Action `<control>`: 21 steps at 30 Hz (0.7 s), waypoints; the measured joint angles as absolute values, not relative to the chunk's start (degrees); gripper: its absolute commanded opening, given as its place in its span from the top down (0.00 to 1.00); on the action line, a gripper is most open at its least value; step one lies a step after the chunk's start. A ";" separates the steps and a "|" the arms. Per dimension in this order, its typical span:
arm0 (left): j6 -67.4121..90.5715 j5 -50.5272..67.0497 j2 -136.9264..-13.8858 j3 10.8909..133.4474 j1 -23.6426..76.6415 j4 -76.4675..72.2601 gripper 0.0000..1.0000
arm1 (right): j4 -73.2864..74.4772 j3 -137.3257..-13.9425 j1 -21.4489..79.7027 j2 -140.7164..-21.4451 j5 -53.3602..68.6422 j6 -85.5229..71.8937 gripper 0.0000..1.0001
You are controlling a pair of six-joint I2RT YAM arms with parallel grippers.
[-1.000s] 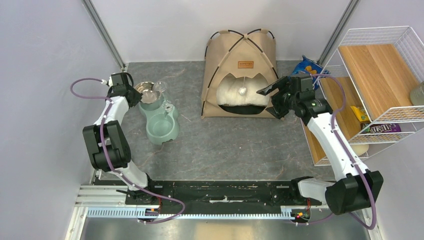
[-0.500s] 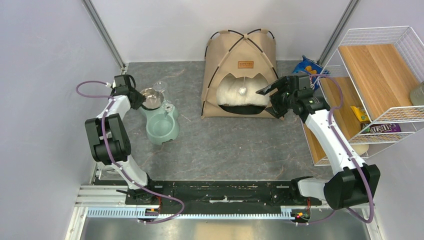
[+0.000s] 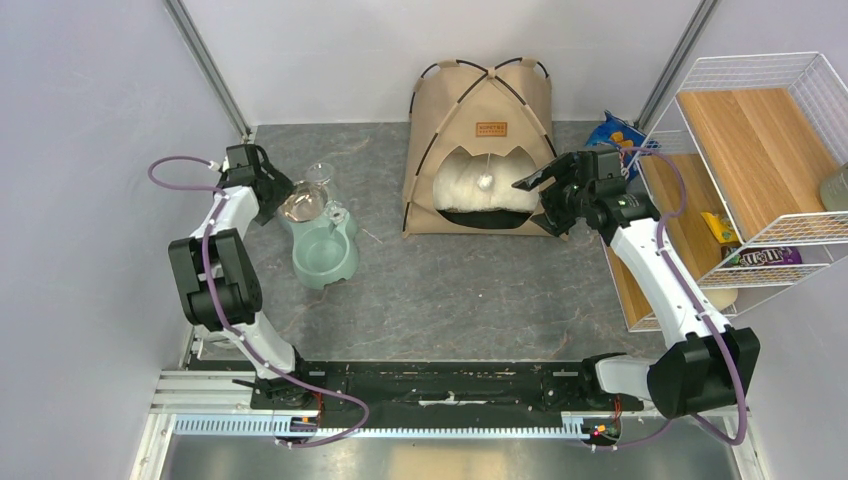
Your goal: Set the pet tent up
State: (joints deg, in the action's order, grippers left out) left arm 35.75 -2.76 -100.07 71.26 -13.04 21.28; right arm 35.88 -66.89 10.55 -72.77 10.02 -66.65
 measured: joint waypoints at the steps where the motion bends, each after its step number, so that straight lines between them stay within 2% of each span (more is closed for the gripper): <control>1: 35.57 -3.01 -99.79 71.31 -13.04 21.74 0.16 | 35.92 -66.89 10.50 -72.82 9.98 -66.30 0.10; 6: 34.37 -4.38 -96.97 71.33 -13.04 24.71 0.16 | 38.15 -67.53 10.07 -72.84 8.01 -62.87 0.03; 12: 32.58 -4.67 -89.01 71.20 -13.04 28.32 0.16 | 41.32 -68.93 9.56 -72.01 3.44 -55.29 0.03; 16: 31.59 -4.34 -79.68 69.52 -13.04 30.39 0.17 | 44.05 -69.19 9.34 -69.78 0.54 -50.17 0.03; 17: 30.87 -3.92 -71.77 68.01 -13.02 32.88 0.18 | 46.63 -70.78 9.19 -69.14 -0.54 -46.87 0.03; 21: 30.28 -1.15 -63.42 63.29 -12.93 34.46 0.19 | 51.05 -73.71 9.15 -69.32 -0.80 -43.70 0.03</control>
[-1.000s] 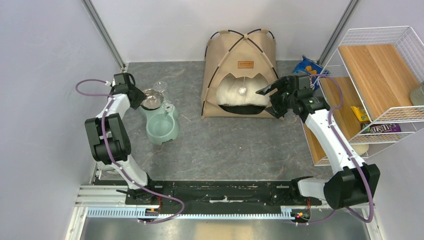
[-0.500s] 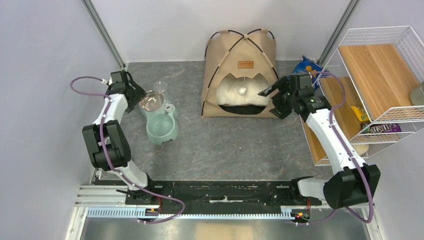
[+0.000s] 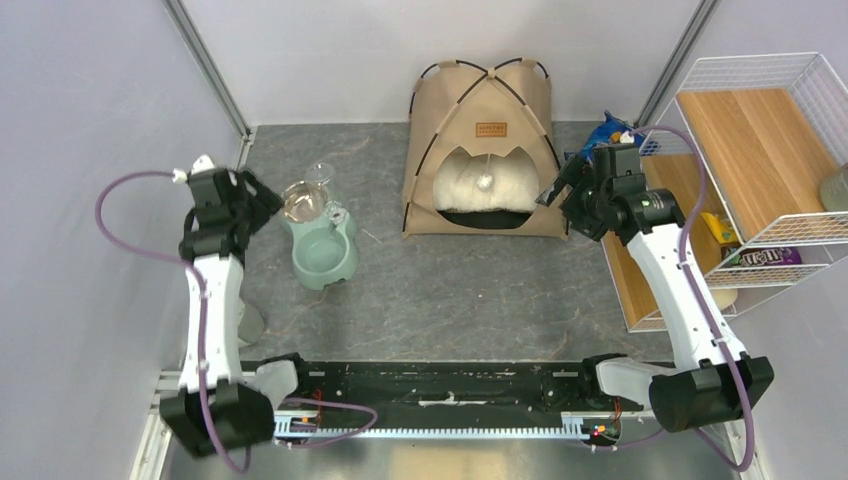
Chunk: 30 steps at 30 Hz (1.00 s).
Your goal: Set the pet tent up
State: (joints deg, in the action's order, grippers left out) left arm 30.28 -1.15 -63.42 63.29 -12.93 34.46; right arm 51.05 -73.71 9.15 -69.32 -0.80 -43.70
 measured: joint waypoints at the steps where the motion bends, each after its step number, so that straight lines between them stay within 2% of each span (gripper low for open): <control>1: 30.26 -0.51 -60.31 61.56 -12.84 36.03 0.20 | 52.31 -74.81 9.15 -69.14 -0.93 -42.50 0.03; 5: 30.20 2.39 -49.74 58.37 -11.99 43.27 0.22 | 55.05 -76.23 9.15 -66.72 -1.56 -38.54 0.03; 15: 30.17 4.69 -40.01 59.07 -9.04 53.89 0.24 | 59.24 -82.41 9.15 -57.69 -2.98 -31.35 0.03; 30: 31.16 12.45 -31.29 74.35 -5.39 58.76 0.26 | 59.02 -87.48 9.26 -46.81 2.81 -29.93 0.03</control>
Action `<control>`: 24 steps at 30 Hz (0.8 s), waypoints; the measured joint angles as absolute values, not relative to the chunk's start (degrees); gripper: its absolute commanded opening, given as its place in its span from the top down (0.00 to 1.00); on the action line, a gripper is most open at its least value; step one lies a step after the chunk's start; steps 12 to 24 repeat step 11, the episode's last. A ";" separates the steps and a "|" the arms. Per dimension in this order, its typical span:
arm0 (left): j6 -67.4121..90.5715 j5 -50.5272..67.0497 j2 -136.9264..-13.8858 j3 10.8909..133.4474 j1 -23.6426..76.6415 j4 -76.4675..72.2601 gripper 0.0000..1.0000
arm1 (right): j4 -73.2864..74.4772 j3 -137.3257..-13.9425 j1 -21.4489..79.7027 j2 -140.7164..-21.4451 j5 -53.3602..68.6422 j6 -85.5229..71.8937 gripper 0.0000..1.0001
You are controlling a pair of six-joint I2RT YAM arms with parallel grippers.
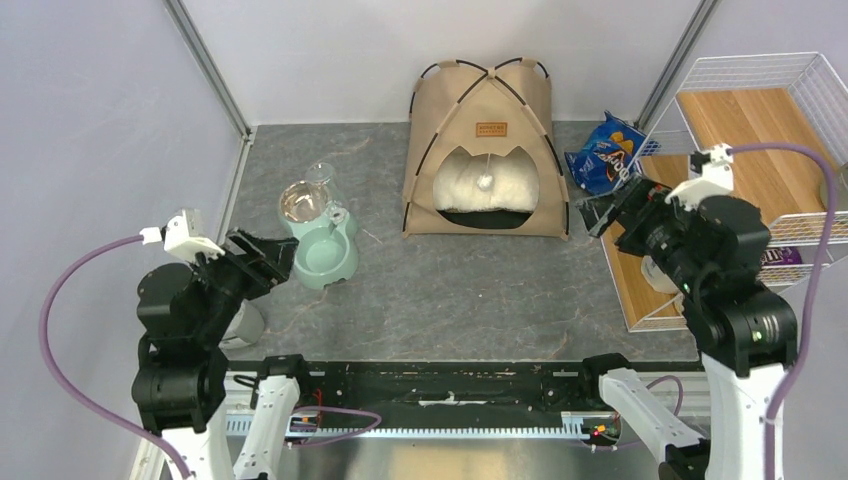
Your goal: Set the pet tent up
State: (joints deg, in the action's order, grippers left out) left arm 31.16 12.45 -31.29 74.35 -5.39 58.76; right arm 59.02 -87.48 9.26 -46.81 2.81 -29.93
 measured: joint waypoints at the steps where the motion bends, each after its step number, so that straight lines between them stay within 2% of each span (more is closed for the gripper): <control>1: 31.18 12.80 -30.63 74.56 -5.15 58.76 0.26 | 58.96 -87.46 9.26 -45.71 3.07 -29.93 0.03; 9: 31.24 13.96 -25.76 74.61 -4.73 59.75 0.26 | 57.32 -85.78 10.57 -37.63 6.68 -29.89 0.03; 24: 31.24 14.00 -25.32 74.61 -4.73 59.75 0.26 | 57.14 -84.62 11.09 -37.52 7.22 -29.98 0.03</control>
